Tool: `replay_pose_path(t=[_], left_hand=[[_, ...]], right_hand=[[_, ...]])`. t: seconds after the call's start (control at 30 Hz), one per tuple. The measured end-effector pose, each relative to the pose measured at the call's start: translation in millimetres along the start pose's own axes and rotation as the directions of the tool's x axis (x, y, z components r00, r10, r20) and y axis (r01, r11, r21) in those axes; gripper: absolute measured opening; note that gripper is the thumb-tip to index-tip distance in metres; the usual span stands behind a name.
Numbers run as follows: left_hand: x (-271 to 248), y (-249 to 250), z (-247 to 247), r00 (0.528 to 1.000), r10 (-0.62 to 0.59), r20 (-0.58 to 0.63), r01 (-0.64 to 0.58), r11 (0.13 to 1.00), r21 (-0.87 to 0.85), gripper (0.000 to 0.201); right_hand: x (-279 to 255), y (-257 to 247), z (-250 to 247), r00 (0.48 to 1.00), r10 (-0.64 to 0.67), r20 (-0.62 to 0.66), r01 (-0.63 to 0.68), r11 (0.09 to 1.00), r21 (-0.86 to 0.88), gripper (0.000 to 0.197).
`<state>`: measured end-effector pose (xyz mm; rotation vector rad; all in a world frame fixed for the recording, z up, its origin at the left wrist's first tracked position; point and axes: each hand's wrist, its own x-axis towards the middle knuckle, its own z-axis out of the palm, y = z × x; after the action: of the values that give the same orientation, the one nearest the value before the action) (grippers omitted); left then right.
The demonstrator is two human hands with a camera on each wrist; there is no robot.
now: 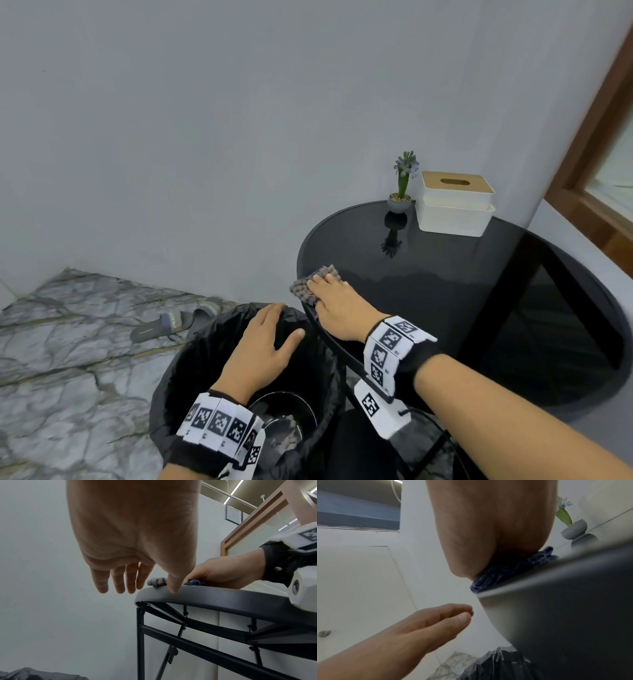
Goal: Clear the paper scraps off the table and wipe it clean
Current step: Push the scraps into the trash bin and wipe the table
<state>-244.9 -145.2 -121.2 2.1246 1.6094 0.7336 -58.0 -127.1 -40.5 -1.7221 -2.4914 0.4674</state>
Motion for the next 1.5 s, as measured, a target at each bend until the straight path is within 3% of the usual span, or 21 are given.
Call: replay_pose_path(t=[0.33, 0.63, 0.77, 1.0, 1.2, 1.4, 1.5], left_hand=[[-3.3, -10.0, -6.4, 0.999, -0.030, -0.014, 0.030, 0.999, -0.015, 0.071], [-1.5, -1.8, -0.8, 1.000, -0.022, -0.006, 0.022, 0.999, -0.034, 0.075], [-2.0, 2.6, 2.4, 1.000, -0.015, -0.002, 0.015, 0.999, -0.033, 0.076], [-1.3, 2.8, 0.3, 0.999, -0.012, -0.032, 0.011, 0.999, -0.045, 0.072], [1.3, 11.5, 0.5, 1.000, 0.010, -0.029, -0.012, 0.997, -0.075, 0.072], [10.3, 30.6, 4.6, 0.995, 0.084, -0.052, -0.088, 0.992, -0.087, 0.066], [11.9, 31.1, 8.7, 0.996, 0.082, -0.040, -0.086, 0.991, -0.104, 0.068]], right_hand=[[-76.1, 18.6, 1.0, 0.998, -0.064, 0.028, 0.062, 0.996, 0.071, 0.052], [-16.9, 17.1, -11.3, 0.997, 0.063, 0.033, -0.063, 0.998, -0.006, 0.044], [3.8, 9.1, -4.1, 1.000, 0.025, 0.007, -0.025, 0.999, -0.035, 0.046], [-48.2, 15.3, -1.3, 0.995, -0.090, 0.034, 0.089, 0.995, 0.042, 0.053], [-66.0, 42.5, -1.3, 0.997, 0.053, -0.058, -0.052, 0.999, 0.016, 0.055], [-22.8, 45.5, 5.2, 0.961, 0.238, -0.143, -0.233, 0.971, 0.056, 0.053], [-12.5, 37.2, 11.7, 0.972, 0.192, -0.134, -0.194, 0.981, -0.002, 0.054]])
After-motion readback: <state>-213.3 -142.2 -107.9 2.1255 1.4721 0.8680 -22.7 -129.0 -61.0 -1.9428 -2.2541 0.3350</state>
